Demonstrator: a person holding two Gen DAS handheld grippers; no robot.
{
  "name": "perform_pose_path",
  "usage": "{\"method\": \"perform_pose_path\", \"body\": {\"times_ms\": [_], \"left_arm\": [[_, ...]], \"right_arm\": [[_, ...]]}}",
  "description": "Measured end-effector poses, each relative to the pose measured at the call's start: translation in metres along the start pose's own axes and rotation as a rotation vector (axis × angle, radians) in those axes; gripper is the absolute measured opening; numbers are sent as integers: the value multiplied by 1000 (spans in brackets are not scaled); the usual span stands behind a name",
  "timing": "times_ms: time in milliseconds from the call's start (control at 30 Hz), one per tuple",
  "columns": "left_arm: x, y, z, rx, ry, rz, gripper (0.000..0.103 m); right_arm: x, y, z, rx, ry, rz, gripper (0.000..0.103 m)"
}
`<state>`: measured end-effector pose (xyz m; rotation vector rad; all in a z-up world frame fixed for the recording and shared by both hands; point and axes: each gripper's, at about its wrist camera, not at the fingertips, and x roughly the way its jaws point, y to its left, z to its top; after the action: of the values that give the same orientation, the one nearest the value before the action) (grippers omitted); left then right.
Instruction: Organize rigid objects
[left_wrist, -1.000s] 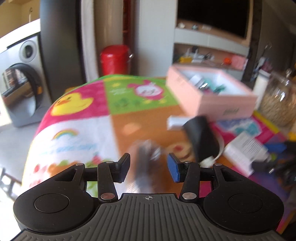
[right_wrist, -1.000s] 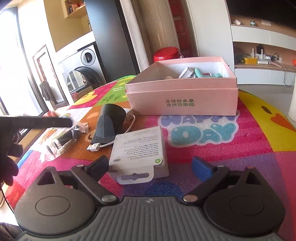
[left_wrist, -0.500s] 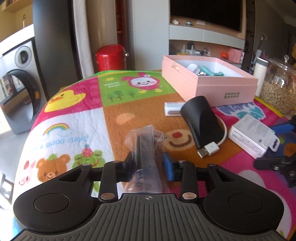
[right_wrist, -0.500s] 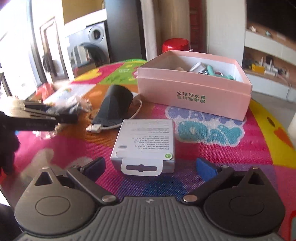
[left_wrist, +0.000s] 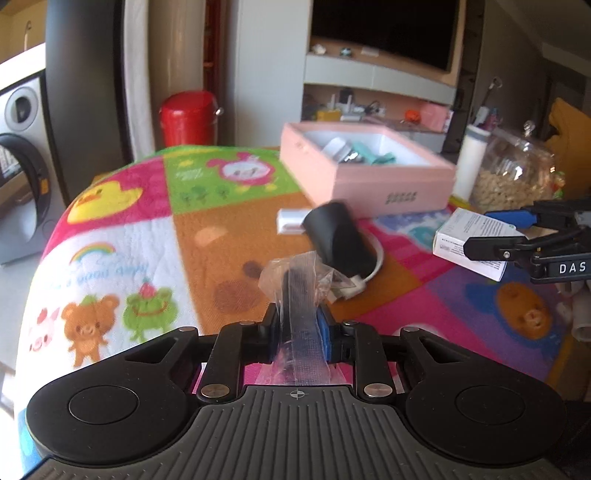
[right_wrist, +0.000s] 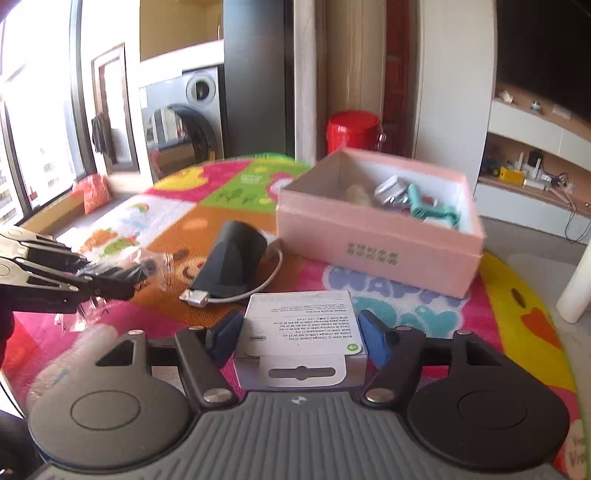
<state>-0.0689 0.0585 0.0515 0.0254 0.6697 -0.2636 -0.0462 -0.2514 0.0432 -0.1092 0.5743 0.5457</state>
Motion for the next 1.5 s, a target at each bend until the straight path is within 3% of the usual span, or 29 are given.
{"method": "perform_pose_path", "body": {"times_ms": [133, 233, 333, 433, 500, 667, 867, 967, 1067, 1200, 1367, 1500], "left_arm": [[-21, -18, 38, 31, -105, -51, 24], [-29, -33, 91, 66, -221, -82, 24], [-23, -45, 155, 37, -357, -133, 27], [9, -46, 207, -28, -350, -153, 33], [26, -43, 218, -74, -345, -132, 30], [36, -20, 177, -171, -338, -123, 30], [41, 7, 90, -224, -154, -82, 30], [51, 16, 66, -243, -57, -74, 30], [58, 23, 55, -275, -39, -91, 30], [59, 26, 40, -262, -33, -60, 30], [58, 39, 23, -309, -12, -51, 30], [56, 47, 17, -359, -39, -64, 30]], "right_arm": [[-41, -16, -2, 17, -107, -55, 68], [-60, -28, -3, 32, -167, -107, 68], [-69, -35, -3, 38, -198, -134, 68], [-69, -39, -2, 45, -202, -146, 68], [-71, -39, -4, 43, -206, -164, 68], [-76, -44, -17, 31, -201, -206, 68], [-68, -60, -1, 92, -184, -205, 68], [-64, -65, 39, 103, -258, -163, 68], [-46, -67, 103, 127, -324, -127, 69], [-2, -67, 154, 144, -255, -132, 73], [20, -57, 117, 181, -170, -23, 75], [48, -25, 75, 58, -52, -65, 74]]}}
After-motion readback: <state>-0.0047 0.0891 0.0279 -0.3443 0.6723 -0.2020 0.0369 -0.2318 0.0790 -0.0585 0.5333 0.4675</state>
